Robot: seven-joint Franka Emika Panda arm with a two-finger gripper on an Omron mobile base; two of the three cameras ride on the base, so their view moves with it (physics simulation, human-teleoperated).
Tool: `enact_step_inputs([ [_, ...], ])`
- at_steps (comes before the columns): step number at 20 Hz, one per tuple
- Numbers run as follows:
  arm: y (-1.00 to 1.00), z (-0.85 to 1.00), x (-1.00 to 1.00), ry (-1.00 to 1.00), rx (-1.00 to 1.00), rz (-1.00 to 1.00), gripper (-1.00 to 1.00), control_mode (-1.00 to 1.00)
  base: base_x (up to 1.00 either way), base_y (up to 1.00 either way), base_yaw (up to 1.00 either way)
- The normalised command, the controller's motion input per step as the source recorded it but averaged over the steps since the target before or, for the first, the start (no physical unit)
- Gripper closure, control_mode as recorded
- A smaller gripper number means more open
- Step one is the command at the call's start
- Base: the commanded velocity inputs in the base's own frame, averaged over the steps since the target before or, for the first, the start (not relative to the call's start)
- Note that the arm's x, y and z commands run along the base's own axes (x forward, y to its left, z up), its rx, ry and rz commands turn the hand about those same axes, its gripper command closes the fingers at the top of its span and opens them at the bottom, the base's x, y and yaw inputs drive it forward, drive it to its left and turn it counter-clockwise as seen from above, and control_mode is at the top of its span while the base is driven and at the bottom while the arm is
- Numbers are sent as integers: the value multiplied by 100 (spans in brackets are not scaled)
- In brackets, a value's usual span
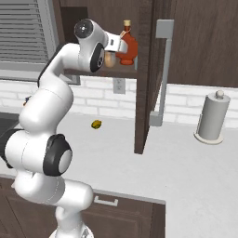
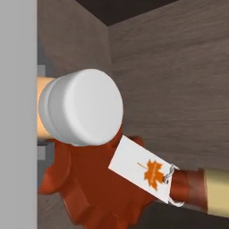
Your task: Put the shaker and condiment bottle from the counter next to their counterparts in the cabinet.
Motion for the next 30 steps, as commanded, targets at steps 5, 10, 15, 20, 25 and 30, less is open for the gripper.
enact_step_inputs([
  [5,0,-29,8,0,0,1,-100,-100,0,0,0],
  [10,-7,-29,1,0,1,2,-100,-100,0,0,0],
  [15,-12,-26,0,0,2,1,-100,-100,0,0,0],
  [20,-10,-23,0,0,1,1,-100,-100,0,0,0],
  [25,-3,-10,-11,0,3,5,-100,-100,0,0,0],
  [30,0,0,-29,0,6,7,-100,-100,0,0,0],
])
